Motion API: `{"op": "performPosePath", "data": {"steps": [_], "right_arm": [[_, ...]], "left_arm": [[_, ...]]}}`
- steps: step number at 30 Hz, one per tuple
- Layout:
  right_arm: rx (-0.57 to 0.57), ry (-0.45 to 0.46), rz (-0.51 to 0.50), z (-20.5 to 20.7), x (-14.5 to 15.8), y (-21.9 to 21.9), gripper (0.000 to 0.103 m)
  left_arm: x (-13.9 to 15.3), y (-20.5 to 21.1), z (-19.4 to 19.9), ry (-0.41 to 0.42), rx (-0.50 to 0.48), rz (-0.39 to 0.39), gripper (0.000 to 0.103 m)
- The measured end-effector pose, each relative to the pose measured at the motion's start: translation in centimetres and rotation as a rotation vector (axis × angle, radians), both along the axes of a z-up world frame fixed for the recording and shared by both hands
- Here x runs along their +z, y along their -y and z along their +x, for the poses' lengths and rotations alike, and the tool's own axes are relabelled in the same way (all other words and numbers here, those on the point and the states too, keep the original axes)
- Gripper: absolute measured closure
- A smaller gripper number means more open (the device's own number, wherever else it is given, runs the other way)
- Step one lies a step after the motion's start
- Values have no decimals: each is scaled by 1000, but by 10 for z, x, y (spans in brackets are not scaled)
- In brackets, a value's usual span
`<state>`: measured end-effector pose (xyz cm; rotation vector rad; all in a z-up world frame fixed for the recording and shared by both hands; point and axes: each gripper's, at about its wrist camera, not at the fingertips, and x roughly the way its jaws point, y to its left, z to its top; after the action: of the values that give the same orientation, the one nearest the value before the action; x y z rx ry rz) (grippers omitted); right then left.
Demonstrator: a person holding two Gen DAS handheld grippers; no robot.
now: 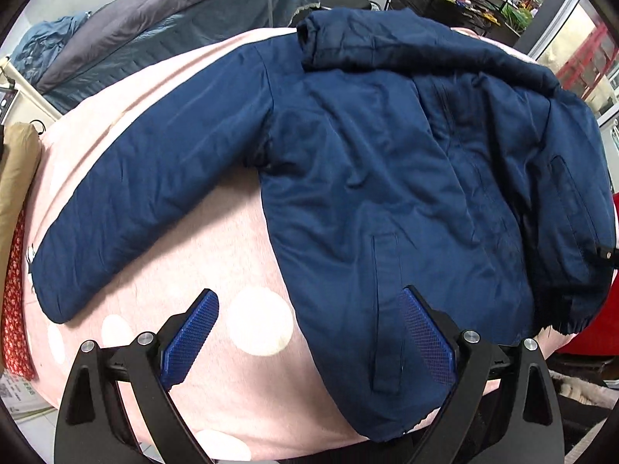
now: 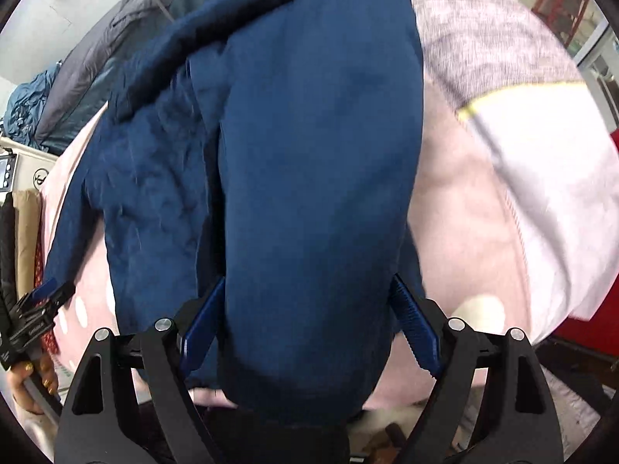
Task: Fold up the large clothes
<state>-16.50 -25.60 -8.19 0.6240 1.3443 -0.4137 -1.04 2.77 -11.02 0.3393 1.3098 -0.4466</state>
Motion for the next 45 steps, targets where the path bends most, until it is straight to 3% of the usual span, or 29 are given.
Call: {"op": "performPosePath", "data": {"steps": [5,6,8,10,17,25,29,31,32,33,35,37,45], "right_arm": [[-31,18,7,-9,-5,-3,23],[-13,20,-9,-8,-3,-5,29],[40,19,-33,-4,0,-12,66],[92,23,-59,-1,5,-18,79],[143,7,-108,1,10,-22,82],[166,-6,-112,1,8,-20,82],[177,-22,-112,3,4,-22,81],[182,-35,-113,5,2,-23,82],[186,-40,-116,6,2,-23,82],[190,-43,-119,7,2,-24,82],[195,-48,-124,8,3,-25,82],[196,-51,-132,8,5,-25,82],[225,-70,-209,3,35,-12,85]], "left_arm": [[-1,4,-9,13,-36,22,11],[-2,6,-11,18,-45,29,11],[-3,7,-13,21,-57,35,11],[-5,8,-16,16,-64,35,11],[-25,3,-29,-49,-84,20,11],[-65,-38,-51,-333,-4,-212,11],[-90,-40,-62,-444,5,-245,14],[-99,-32,-70,-490,-20,-272,36],[-101,-27,-73,-503,-30,-267,39],[-102,-22,-77,-489,-45,-241,42],[-96,-13,-81,-441,-89,-208,60],[-85,-10,-80,-415,-93,-223,78],[-22,-21,-73,-354,-164,-272,86]]}}
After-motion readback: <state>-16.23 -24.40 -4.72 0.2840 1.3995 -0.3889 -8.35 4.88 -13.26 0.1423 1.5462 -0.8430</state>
